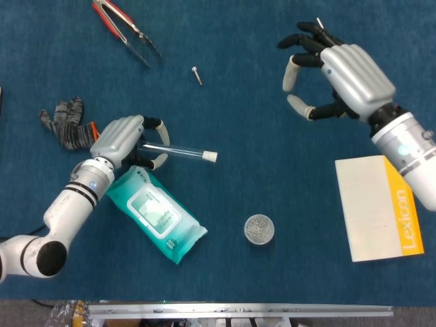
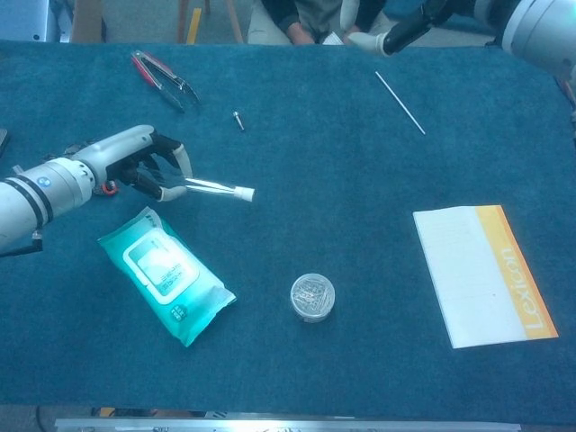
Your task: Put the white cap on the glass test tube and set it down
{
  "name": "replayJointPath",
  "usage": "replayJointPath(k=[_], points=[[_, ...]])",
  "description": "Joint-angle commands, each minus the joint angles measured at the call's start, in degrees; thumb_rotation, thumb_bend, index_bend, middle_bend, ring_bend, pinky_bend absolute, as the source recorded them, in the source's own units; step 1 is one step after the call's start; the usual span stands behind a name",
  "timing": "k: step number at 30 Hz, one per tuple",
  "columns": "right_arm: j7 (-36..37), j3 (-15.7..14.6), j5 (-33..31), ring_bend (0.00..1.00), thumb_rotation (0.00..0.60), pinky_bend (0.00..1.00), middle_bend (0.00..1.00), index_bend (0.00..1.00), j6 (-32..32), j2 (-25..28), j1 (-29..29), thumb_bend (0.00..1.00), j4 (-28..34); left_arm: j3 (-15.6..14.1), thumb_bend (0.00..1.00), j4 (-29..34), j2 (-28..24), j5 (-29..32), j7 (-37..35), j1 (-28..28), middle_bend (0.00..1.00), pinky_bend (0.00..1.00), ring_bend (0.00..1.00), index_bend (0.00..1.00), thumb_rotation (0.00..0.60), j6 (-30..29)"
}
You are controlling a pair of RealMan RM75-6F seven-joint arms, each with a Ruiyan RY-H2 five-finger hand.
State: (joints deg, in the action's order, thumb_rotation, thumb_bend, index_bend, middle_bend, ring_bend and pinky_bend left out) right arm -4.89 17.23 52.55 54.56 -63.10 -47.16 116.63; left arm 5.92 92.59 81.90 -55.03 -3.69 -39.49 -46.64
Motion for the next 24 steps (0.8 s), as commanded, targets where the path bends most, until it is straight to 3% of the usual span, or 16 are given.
replayJointPath(k=[1, 14, 24], points=[[0.27, -0.18, 0.23, 0.06, 0.6, 0.18, 0.24, 0.55, 0.06, 0.45, 0.38, 0.31, 0.34, -0.41, 0.33, -3.07, 2.54, -0.31, 0.49, 0.08, 0.39, 0.38, 0.24, 0.6, 0.6, 0.24], [1.58, -0.48, 1.52, 0.06, 0.6, 0.18, 0.24, 0.55, 0.11, 1.35, 1.45, 0.31, 0.6, 0.06, 0.33, -8.99, 7.06, 0.47, 1.29, 0.43, 0.39, 0.38, 0.23, 0.6, 0.6, 1.04], [2.19, -0.36, 1.98, 0.06, 0.6, 0.18, 0.24, 0.55, 0.18, 1.72, 1.82, 0.31, 0.69, -0.63, 0.33, -11.63, 8.93, -0.69, 5.17, 0.7, 0.25, 0.22, 0.02, 0.5, 0.6, -0.3]])
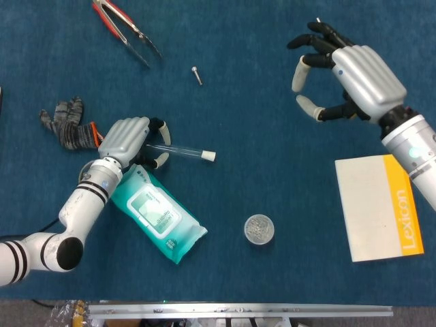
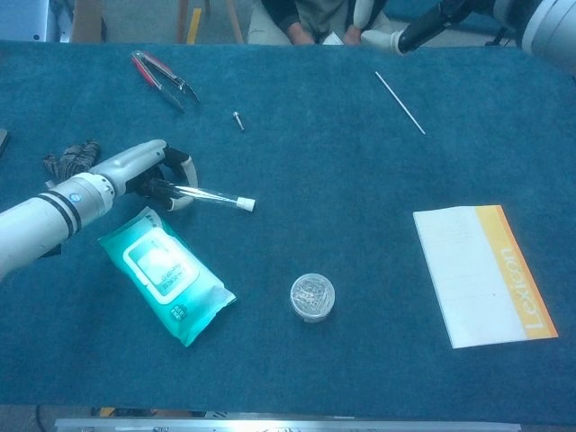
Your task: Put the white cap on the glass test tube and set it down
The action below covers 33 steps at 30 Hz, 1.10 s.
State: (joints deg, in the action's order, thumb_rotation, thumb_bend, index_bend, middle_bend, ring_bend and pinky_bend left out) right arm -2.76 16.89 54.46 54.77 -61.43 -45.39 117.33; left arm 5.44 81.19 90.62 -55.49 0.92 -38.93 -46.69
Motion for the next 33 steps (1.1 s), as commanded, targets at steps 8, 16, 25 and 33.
replayJointPath(k=[8, 16, 25, 33], points=[[1.0, 0.19, 0.71, 0.06, 0.6, 0.18, 0.24, 0.55, 0.06, 0.46, 0.52, 0.31, 0.32, 0.01, 0.33, 1.29, -0.88, -1.07, 2.61, 0.46, 0.14, 0.15, 0.0, 0.37, 0.595, -1.16], [1.01, -0.25, 1.64, 0.06, 0.6, 0.17, 0.24, 0.55, 1.06, 1.97, 1.86, 0.31, 1.07, 0.86, 0.33, 6.25, -4.79, -3.45, 4.87, 0.92, 0.12, 0.14, 0.0, 0.31, 0.572, -4.25], [0.01, -4.16, 5.03, 0.06, 0.6, 0.18, 0.24, 0.55, 4.93, 5.0, 7.28, 0.31, 1.34, 2.29, 0.33, 17.27, -14.27, -10.66, 6.36, 3.2, 0.11, 0.14, 0.0, 0.29, 0.532, -12.19], [1.59, -7.41, 10.23, 0.06, 0.6, 0.18, 0.24, 0.55, 11.77, 7.7, 14.78, 0.31, 0.29, 1.93, 0.33, 23.15, -22.22, -18.26, 5.51, 7.8, 0.11, 0.14, 0.0, 0.25, 0.512, -20.8]])
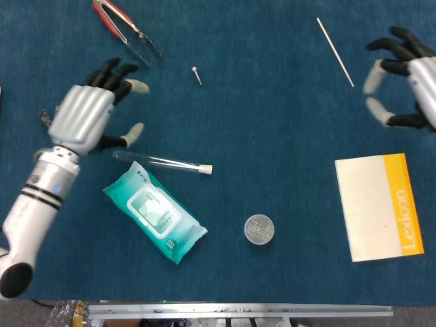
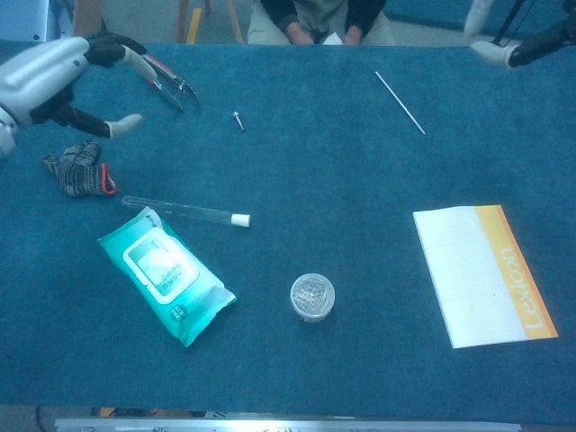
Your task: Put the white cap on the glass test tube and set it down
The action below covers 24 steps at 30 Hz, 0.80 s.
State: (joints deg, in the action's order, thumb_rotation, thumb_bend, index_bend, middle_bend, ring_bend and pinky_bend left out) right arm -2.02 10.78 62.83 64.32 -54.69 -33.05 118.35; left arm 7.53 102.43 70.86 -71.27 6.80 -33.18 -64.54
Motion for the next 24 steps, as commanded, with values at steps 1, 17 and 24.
replayJointPath(k=[1, 17, 24], points=[[1.15, -1.56, 2.29, 0.06, 0.6, 0.18, 0.24, 0.55, 2.87, 1.11, 3.18, 0.31, -1.04, -0.28, 0.33, 2.24, -3.22, -3.11, -0.28, 2.58, 0.11, 0.14, 0.0, 0.24, 0.512, -3.78], [3.23, -7.18, 10.55, 0.06, 0.6, 0.18, 0.24, 0.46, 18.38, -0.04, 18.17, 0.31, -7.49, -5.77, 0.33, 2.79, -11.66, -8.95, 4.23, 14.47, 0.11, 0.14, 0.0, 0.22, 0.511, -16.7], [3.46, -9.06, 12.89, 0.06, 0.6, 0.18, 0.24, 0.46, 24.45, -0.51, 24.41, 0.32, -8.61, -7.87, 0.33, 3.46, -14.02, -9.91, 4.48, 21.17, 0.12, 0.14, 0.0, 0.22, 0.525, -23.55]])
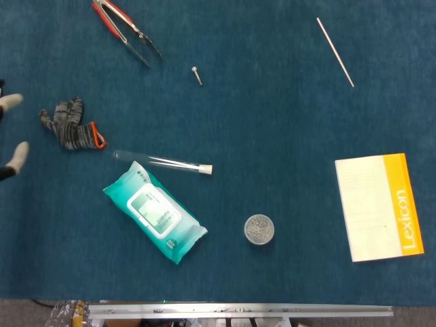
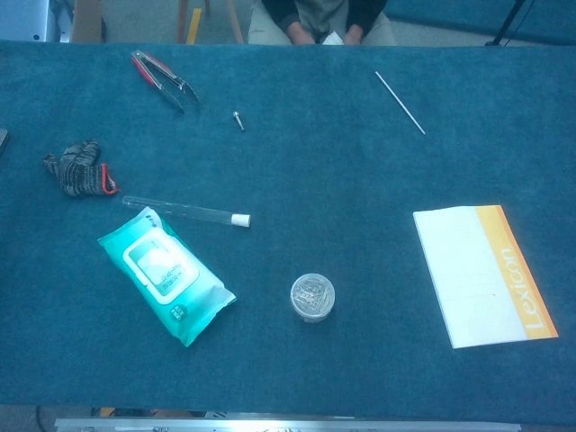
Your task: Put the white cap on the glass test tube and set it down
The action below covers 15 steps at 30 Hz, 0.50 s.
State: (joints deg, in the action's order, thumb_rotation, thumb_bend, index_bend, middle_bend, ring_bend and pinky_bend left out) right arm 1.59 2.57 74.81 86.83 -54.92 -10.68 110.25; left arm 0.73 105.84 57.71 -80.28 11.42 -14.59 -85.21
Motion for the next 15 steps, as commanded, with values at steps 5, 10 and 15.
replayJointPath(k=[5, 10, 15], points=[[0.02, -1.25, 1.17, 0.06, 0.6, 0.18, 0.24, 0.46, 4.0, -0.29, 4.87, 0.33, -0.55, -2.64, 0.33, -0.5, -1.25, -2.89, 0.29, 6.47, 0.12, 0.14, 0.0, 0.22, 0.528, -6.67], [1.41, -0.86, 1.02, 0.06, 0.6, 0.18, 0.24, 0.46, 4.05, -0.75, 6.3, 0.33, -1.05, -2.76, 0.33, -0.55, -1.23, -3.42, -0.57, 8.3, 0.12, 0.14, 0.0, 0.22, 0.533, -7.58], [1.51, -0.12, 1.31, 0.06, 0.6, 0.17, 0.24, 0.46, 3.73, -1.35, 6.81, 0.33, -1.56, -2.25, 0.33, -0.6, -1.18, -3.63, -0.5, 9.03, 0.13, 0.14, 0.0, 0.22, 0.539, -7.51]])
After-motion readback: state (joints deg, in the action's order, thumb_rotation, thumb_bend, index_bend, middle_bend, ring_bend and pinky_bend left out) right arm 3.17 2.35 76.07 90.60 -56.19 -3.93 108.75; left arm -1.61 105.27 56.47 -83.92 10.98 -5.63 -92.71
